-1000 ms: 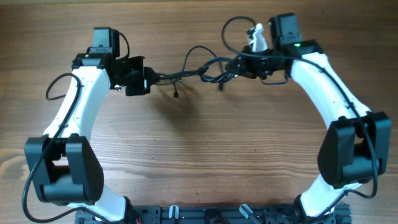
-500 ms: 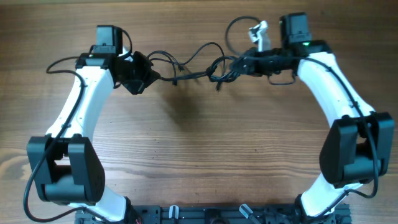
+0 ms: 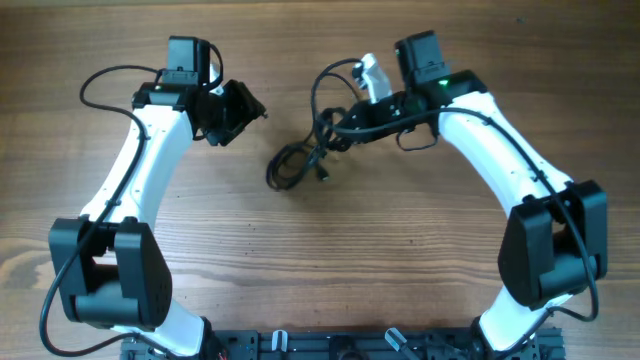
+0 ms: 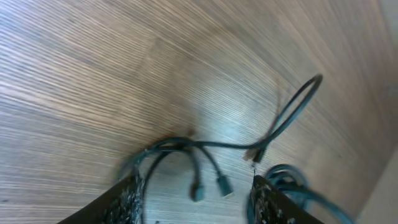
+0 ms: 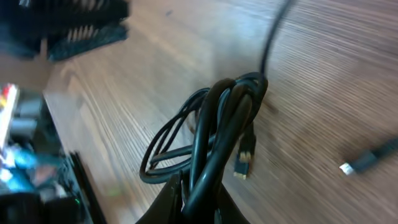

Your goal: Untangle cables

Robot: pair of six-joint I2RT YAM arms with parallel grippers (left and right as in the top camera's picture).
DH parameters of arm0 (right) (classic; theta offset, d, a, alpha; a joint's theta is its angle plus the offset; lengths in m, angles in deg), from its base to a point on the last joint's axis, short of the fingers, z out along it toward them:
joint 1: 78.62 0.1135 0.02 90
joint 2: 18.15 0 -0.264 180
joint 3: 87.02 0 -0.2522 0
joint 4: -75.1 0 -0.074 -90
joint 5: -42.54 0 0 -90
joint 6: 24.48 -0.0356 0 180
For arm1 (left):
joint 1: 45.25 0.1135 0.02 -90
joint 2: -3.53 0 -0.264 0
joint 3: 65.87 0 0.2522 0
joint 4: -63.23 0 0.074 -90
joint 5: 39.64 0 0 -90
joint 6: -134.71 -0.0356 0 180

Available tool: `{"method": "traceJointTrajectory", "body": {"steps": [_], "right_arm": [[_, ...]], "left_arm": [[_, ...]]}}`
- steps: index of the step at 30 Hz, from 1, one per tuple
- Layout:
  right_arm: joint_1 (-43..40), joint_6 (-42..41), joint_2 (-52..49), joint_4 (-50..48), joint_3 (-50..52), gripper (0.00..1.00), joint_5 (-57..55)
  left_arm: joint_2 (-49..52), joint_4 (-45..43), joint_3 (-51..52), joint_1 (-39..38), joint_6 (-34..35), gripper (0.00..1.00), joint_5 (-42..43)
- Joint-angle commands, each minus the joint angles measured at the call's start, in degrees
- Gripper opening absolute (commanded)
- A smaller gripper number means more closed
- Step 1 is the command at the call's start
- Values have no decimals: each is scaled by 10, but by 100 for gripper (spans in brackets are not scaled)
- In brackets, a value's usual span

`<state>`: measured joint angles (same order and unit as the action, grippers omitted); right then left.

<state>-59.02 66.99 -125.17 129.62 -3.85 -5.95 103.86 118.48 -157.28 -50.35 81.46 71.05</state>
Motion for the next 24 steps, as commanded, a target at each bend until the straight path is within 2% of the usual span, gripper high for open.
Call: {"method": "traceJointTrajectory", "body": {"steps": [1,7,12,16,21,24], "right_arm": [[21,81,34,-18,-17,4,-63],[24,245,43,-71,-17,4,-66],[24,365,95,-100,-17,4,-50],[24,393,124,-99,-17,4,-49],[24,487,129,-14,-17,4,50],[24,565,129,45,-17,4,22]], "left_arm": [[-4,-13,-12,-4,14,58,25],[-4,-13,-12,-12,14,59,25],[-4,-24,-12,-19,17,63,35],[-4,-64,-12,-19,16,69,81],[-4,-114,-12,0,16,76,108],[-4,-143,-12,33,14,78,186]]}}
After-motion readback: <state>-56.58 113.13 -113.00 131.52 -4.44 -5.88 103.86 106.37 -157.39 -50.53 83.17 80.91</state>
